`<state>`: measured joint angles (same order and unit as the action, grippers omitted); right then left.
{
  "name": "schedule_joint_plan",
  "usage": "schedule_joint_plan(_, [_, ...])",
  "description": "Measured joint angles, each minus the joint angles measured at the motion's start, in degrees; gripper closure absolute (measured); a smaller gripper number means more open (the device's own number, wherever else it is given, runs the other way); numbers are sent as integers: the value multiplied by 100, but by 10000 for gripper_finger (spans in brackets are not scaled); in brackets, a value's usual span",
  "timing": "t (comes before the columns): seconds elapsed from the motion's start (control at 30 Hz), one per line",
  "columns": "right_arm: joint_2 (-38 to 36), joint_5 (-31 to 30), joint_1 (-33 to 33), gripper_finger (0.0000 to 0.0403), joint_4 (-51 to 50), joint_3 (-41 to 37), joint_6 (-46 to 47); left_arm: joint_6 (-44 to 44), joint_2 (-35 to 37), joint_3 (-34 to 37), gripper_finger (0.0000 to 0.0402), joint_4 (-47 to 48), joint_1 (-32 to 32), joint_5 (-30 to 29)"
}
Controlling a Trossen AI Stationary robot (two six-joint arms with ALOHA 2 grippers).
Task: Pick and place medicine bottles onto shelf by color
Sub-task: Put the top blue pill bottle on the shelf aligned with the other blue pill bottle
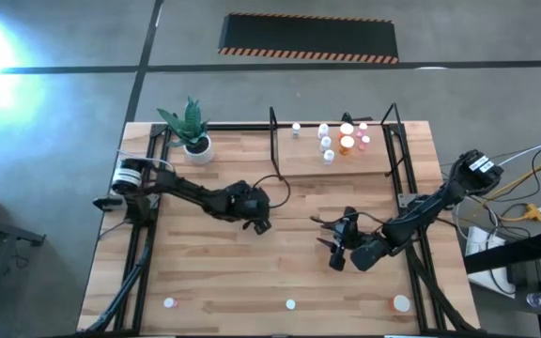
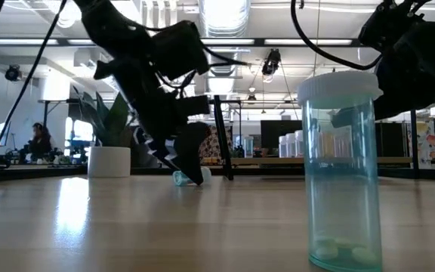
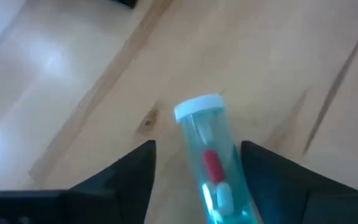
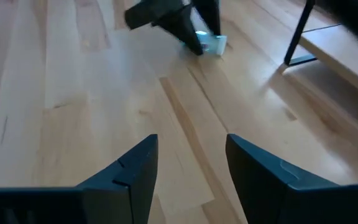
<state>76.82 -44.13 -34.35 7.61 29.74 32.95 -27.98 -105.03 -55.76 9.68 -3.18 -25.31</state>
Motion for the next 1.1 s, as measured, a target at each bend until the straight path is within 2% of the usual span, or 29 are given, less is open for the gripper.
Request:
schedule_joint_plan(0.17, [0, 189, -26, 236, -1, -12, -5, -21, -79, -84, 234, 100, 96, 111])
schedule_joint_plan(0.33, [105, 218, -85, 246, 90, -159, 0, 371, 25, 6, 308, 24, 55, 126])
schedule_joint_plan(0.5, [381, 215, -90, 244, 450, -186, -13, 849, 65, 198, 358, -904, -85, 112])
schedule_joint_plan(0.7, [606, 214, -87, 221, 1125, -188, -434, 1745, 74, 442, 340, -2801, -416, 152])
schedule_joint_plan(0.83, [381, 169, -43, 210, 1182, -139, -695, 2560, 18, 684, 335, -4407, -659, 766])
schedule_joint_plan(0.93, [64, 158, 39, 209, 1213, -68, -822, 2969, -72, 721, 334, -5095, -797, 1030])
schedule_joint_plan(1.1, [-263, 229, 235, 209, 1199, 105, -1129, 3316, -75, 714, 334, -5631, -892, 1030])
